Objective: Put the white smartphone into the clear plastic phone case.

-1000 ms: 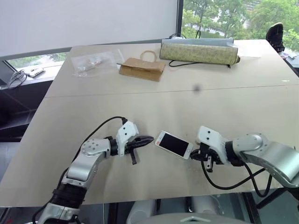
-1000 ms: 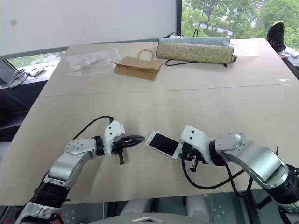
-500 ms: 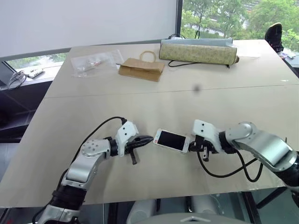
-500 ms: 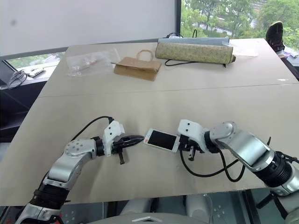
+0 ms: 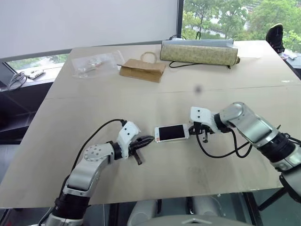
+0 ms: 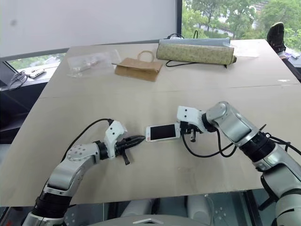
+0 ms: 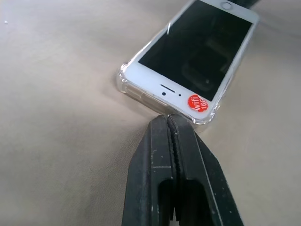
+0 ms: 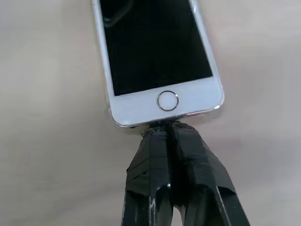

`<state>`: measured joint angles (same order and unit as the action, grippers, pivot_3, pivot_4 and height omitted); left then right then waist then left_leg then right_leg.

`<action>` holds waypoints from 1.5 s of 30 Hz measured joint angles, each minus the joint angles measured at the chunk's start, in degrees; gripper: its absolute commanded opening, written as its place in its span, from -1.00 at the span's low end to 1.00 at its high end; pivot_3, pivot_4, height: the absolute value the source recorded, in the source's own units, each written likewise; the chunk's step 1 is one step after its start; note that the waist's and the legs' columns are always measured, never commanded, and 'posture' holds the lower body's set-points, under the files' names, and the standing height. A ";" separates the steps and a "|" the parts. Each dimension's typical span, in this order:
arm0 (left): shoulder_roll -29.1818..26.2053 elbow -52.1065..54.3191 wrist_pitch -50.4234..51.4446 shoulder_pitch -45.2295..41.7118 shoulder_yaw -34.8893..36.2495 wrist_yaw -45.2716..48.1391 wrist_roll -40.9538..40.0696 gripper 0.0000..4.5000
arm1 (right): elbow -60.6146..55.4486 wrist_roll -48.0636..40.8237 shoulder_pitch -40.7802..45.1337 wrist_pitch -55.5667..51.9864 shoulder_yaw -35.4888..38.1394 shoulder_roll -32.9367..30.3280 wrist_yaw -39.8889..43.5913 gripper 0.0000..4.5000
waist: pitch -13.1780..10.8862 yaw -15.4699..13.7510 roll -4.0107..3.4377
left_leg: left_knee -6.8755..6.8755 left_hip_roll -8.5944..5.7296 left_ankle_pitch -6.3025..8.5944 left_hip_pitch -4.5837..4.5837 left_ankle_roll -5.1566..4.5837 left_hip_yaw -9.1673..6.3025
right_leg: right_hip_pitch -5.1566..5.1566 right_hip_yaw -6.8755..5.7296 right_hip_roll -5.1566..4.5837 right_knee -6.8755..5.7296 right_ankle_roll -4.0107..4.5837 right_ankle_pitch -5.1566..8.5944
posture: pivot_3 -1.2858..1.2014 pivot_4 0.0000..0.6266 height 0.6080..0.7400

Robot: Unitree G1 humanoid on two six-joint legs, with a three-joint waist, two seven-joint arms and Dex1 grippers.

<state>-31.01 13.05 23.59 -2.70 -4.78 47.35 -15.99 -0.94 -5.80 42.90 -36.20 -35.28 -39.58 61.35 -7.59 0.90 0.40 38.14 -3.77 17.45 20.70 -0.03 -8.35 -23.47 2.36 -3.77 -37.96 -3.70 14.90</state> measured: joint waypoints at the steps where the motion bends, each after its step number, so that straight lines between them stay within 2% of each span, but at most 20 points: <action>1: 0.15 0.48 0.50 0.30 0.21 -0.34 -0.01 -0.99 | 2.08 0.96 0.73 1.65 0.06 0.94 0.60 -1.00 | 0.00 0.09 0.00 | 0.00 0.01 -0.01 -0.01 0.02 0.00 | 0.01 0.01 0.01 0.00 0.01 -0.01 | 0.03 -0.52 1.00; 9: 0.50 2.55 2.58 1.01 0.49 -1.59 -0.09 -0.99 | 8.29 4.74 1.60 8.17 2.39 4.00 2.01 -1.00 | -0.01 0.04 -0.01 | 0.00 0.02 -0.02 0.03 0.04 0.00 | -0.02 0.01 0.02 0.01 0.01 -0.01 | 0.03 -0.52 1.00; 14: 0.47 3.83 3.58 1.11 0.53 -1.58 -0.75 -0.99 | 7.65 5.46 -0.41 9.19 4.97 3.84 1.70 -1.00 | -0.02 -0.15 -0.02 | -0.03 0.02 -0.02 0.17 0.05 -0.03 | -0.11 -0.01 0.00 0.07 0.01 -0.01 | 0.03 -0.52 1.00; 22: 0.41 6.32 6.83 -1.03 4.86 -1.15 -8.01 -0.99 | -1.99 5.10 -8.39 3.36 12.19 1.47 -3.32 -1.00 | -0.13 -0.25 -0.07 | -0.05 0.01 -0.03 0.38 0.06 -0.05 | -0.24 -0.03 -0.04 0.20 0.01 -0.01 | 0.03 -0.52 1.00; 28: -0.58 10.03 11.73 -4.21 6.01 0.09 -14.78 -0.99 | -12.16 0.72 -14.51 -2.82 18.56 -0.70 -4.15 -1.00 | -0.16 -0.23 -0.08 | -0.10 0.02 -0.02 0.38 0.06 -0.06 | -0.23 -0.04 -0.02 0.24 0.01 -0.01 | 0.03 -0.52 1.00; 35: 0.23 7.21 13.69 -11.03 -0.39 -0.33 -13.24 -0.99 | -20.01 -5.64 -17.43 -8.74 23.41 0.73 -6.75 -1.00 | -0.19 -0.20 -0.06 | -0.09 0.01 -0.03 0.37 0.06 -0.05 | -0.23 -0.04 0.01 0.24 0.00 -0.01 | 0.03 -0.52 1.00; 45: 0.55 -1.62 10.45 -15.23 -6.83 0.33 -5.80 -0.99 | -24.00 -8.31 -20.25 -9.90 23.92 1.52 -10.92 -1.00 | -0.22 -0.17 -0.04 | -0.09 0.01 -0.03 0.37 0.06 -0.04 | -0.23 -0.04 0.02 0.24 0.00 0.00 | 0.03 -0.52 1.00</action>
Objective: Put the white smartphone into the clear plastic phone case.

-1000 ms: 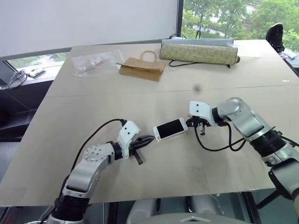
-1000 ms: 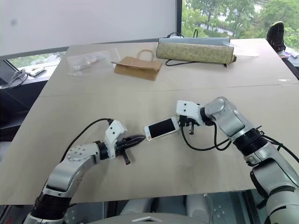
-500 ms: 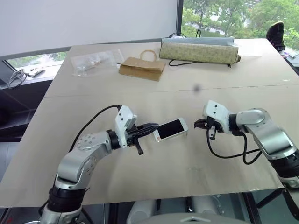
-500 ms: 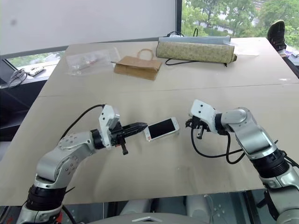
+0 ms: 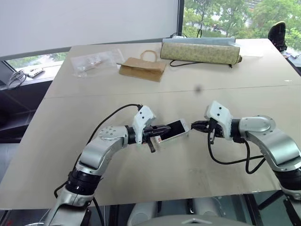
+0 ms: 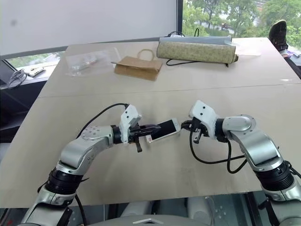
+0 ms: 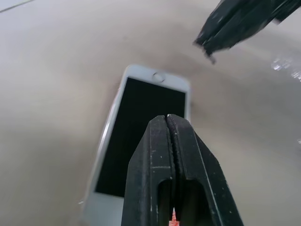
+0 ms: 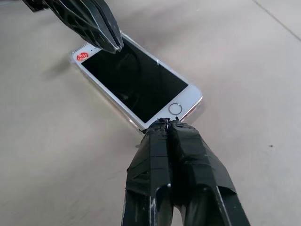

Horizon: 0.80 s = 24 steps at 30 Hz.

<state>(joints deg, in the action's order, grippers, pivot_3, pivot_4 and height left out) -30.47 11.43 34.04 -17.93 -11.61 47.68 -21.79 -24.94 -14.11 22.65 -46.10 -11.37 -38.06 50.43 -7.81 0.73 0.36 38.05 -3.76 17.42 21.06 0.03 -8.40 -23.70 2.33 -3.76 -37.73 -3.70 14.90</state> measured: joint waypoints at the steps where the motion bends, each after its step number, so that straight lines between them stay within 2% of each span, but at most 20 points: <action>1: 0.00 -0.37 -0.17 0.00 -0.16 0.05 0.20 -0.99 | -0.01 -0.09 -0.01 0.03 0.00 0.13 -0.14 -1.00 | 0.00 0.01 0.00 | 0.00 0.00 0.00 0.00 0.00 0.00 | 0.00 0.00 0.00 0.00 0.00 0.00 | 0.03 -0.52 1.00; 15: 1.46 -5.62 -9.64 2.32 -0.28 1.16 4.12 -0.99 | 1.84 -3.23 -0.11 -0.42 0.51 2.85 -3.38 -1.00 | 0.00 -0.02 0.01 | 0.02 0.00 0.00 -0.05 0.00 0.02 | 0.02 0.03 -0.02 -0.03 0.00 0.00 | 0.03 -0.52 1.00; 24: 1.38 -5.33 -9.85 2.73 -0.11 1.17 4.23 -0.99 | 6.94 -0.91 2.70 -0.82 -5.95 3.06 -3.43 -1.00 | 0.00 0.07 0.00 | 0.02 0.00 0.00 -0.08 0.00 0.04 | 0.02 0.05 -0.01 -0.07 0.00 0.00 | 0.03 -0.52 1.00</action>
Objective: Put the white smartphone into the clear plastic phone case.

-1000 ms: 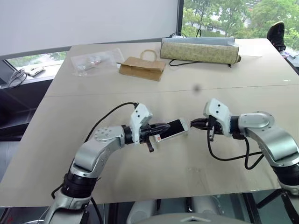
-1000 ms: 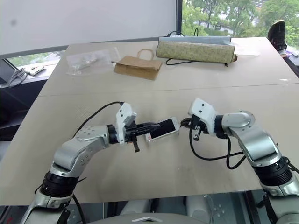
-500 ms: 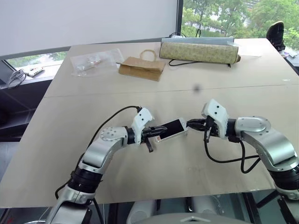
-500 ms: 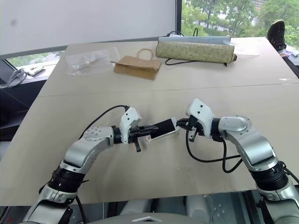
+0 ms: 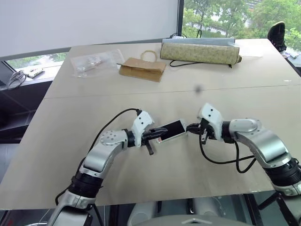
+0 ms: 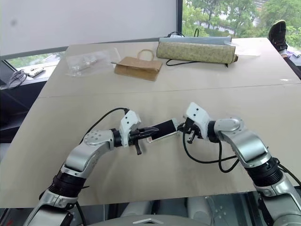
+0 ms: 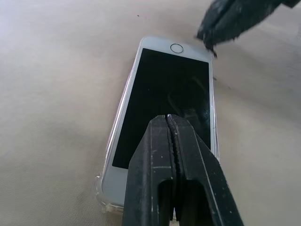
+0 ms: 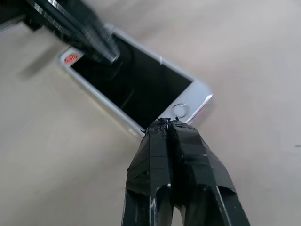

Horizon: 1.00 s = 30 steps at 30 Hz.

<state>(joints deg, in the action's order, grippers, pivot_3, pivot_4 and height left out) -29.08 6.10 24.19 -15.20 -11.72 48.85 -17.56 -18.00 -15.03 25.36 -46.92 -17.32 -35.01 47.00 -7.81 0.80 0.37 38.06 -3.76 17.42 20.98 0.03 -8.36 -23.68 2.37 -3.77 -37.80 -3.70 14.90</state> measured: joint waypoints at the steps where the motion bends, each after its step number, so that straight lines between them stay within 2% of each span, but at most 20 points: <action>1: -0.01 0.03 -0.05 0.08 0.00 0.01 0.00 -0.99 | 0.24 0.16 0.23 0.08 -0.25 0.09 0.03 -1.00 | 0.00 -0.02 0.00 | 0.00 0.00 0.00 0.00 0.00 -0.01 | 0.00 -0.01 0.00 0.00 0.00 0.00 | 0.03 -0.52 1.00; 19: -0.12 -0.88 -2.31 0.50 -0.07 0.77 0.88 -0.99 | 6.35 4.03 7.02 2.83 -5.89 -1.29 5.53 -1.00 | 0.07 0.01 0.01 | 0.00 0.00 0.00 -0.16 0.00 0.01 | 0.13 0.00 0.01 -0.02 0.00 0.00 | 0.03 -0.52 1.00; 30: -0.23 -1.43 -3.14 0.52 -0.10 1.45 2.00 -0.99 | 13.09 6.55 14.64 2.14 -11.40 -1.40 11.79 -1.00 | 0.30 0.03 0.07 | 0.03 0.00 0.00 -0.29 0.00 -0.01 | 0.25 -0.01 0.01 -0.06 0.00 0.00 | 0.03 -0.52 1.00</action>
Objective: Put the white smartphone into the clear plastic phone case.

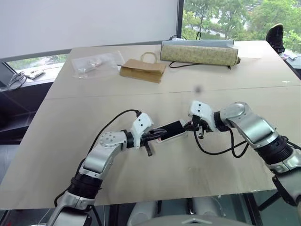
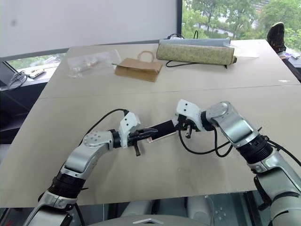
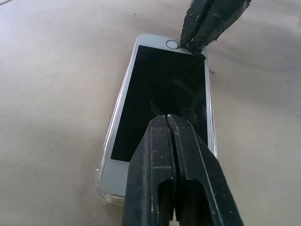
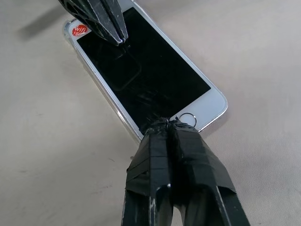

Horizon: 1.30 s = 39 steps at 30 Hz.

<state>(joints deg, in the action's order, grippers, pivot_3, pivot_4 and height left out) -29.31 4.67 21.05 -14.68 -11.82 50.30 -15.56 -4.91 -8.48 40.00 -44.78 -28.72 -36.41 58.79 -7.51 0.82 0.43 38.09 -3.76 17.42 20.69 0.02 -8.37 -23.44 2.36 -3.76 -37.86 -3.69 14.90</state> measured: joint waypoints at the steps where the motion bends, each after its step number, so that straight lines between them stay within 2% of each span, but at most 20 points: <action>1: 0.00 -0.06 0.00 0.00 -0.01 0.00 0.02 -0.99 | 0.33 0.21 0.40 0.00 -0.33 0.00 0.34 -1.00 | 0.03 -0.01 0.03 | 0.00 0.00 0.00 -0.01 0.00 -0.01 | 0.00 -0.01 0.00 0.00 0.00 0.00 | 0.03 -0.52 1.00; 10: 0.03 0.22 0.42 1.26 -0.04 -0.75 0.41 -0.99 | 3.94 2.71 1.99 0.10 -2.33 1.61 3.46 -1.00 | 0.93 0.05 0.18 | -0.04 0.01 0.05 -0.28 -0.07 -0.02 | 0.19 0.01 0.01 0.02 0.00 0.00 | 0.03 -0.52 1.00; 12: 0.03 0.30 0.83 1.63 -0.09 -1.07 0.68 -0.99 | 5.04 3.36 1.76 0.39 -2.32 2.47 3.43 -1.00 | 0.97 0.04 0.22 | -0.31 0.01 0.15 -0.92 -0.25 -0.01 | 0.81 0.01 0.01 0.19 0.00 0.02 | 0.03 -0.52 1.00; 18: 0.03 0.33 1.65 2.03 -0.11 -1.63 1.05 -0.99 | 5.84 4.23 0.46 1.07 -2.08 4.48 2.89 -1.00 | 1.20 0.13 0.18 | -0.93 0.07 0.17 -2.00 -0.29 -0.02 | 1.71 0.00 0.09 0.41 -0.03 0.08 | 0.03 -0.52 1.00; 21: 0.04 0.39 1.73 2.16 0.05 -1.66 1.00 -0.99 | 5.62 3.70 -1.11 0.35 0.02 6.76 1.39 -1.00 | 1.22 0.25 0.17 | -0.92 0.08 0.17 -2.03 -0.29 -0.03 | 1.75 0.00 0.18 0.42 -0.03 0.08 | 0.03 -0.52 1.00; 24: 0.07 0.46 1.63 2.17 0.12 -1.63 0.79 -0.99 | 4.58 1.62 -2.84 -1.59 2.70 9.42 0.12 -1.00 | 1.02 0.22 -0.05 | -0.91 0.07 0.17 -1.96 -0.28 -0.04 | 1.71 0.01 0.15 0.44 -0.03 0.07 | 0.03 -0.52 1.00; 29: 0.92 0.45 0.96 2.14 0.65 -1.51 0.01 -0.99 | 1.38 -0.05 -4.19 -3.92 5.08 9.97 -1.82 -1.00 | 0.59 0.01 -0.30 | -0.93 0.07 0.16 -1.70 -0.26 -0.08 | 1.52 -0.03 0.08 0.52 -0.03 0.07 | 0.03 -0.52 1.00; 30: 1.47 0.45 1.07 2.15 1.22 -1.51 -0.61 -0.99 | 0.99 -0.57 -4.50 -4.12 5.84 10.49 -2.76 -1.00 | 0.50 0.00 -0.30 | -0.91 0.06 0.15 -1.49 -0.24 -0.08 | 1.28 -0.02 0.07 0.50 -0.03 0.06 | 0.03 -0.52 1.00; 32: 2.33 0.45 1.10 2.14 2.29 -1.41 -1.98 -0.99 | 0.15 -1.31 -4.57 -4.89 7.31 11.09 -4.40 -1.00 | 0.42 0.05 -0.26 | -0.67 0.03 -0.02 -0.51 0.05 -0.06 | 0.26 0.01 0.02 0.19 -0.02 0.03 | 0.03 -0.52 1.00; 35: 2.78 0.48 1.16 2.09 3.27 -1.19 -3.50 -0.99 | -0.77 -1.78 -4.47 -5.44 9.49 11.08 -6.50 -1.00 | 0.41 0.10 -0.23 | -0.56 0.02 -0.13 0.28 0.20 -0.07 | -0.51 0.01 0.01 0.11 -0.01 0.02 | 0.03 -0.52 1.00; 39: 3.12 0.70 1.18 1.51 4.53 -1.19 -4.77 -0.99 | -0.81 -1.42 -2.94 -5.53 10.95 10.80 -9.37 -1.00 | 0.35 0.20 -0.21 | -0.67 0.01 -0.12 0.37 0.20 -0.08 | -0.65 0.04 0.00 0.24 -0.01 0.03 | 0.03 -0.52 1.00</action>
<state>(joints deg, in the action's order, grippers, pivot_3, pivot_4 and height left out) -26.20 5.37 22.23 -13.17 -7.30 49.11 -20.33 -5.72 -9.89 37.06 -50.31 -17.77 -25.61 49.41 -7.16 1.02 0.23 37.42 -3.76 17.30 21.06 0.22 -8.45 -24.08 2.41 -3.76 -37.61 -3.70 14.92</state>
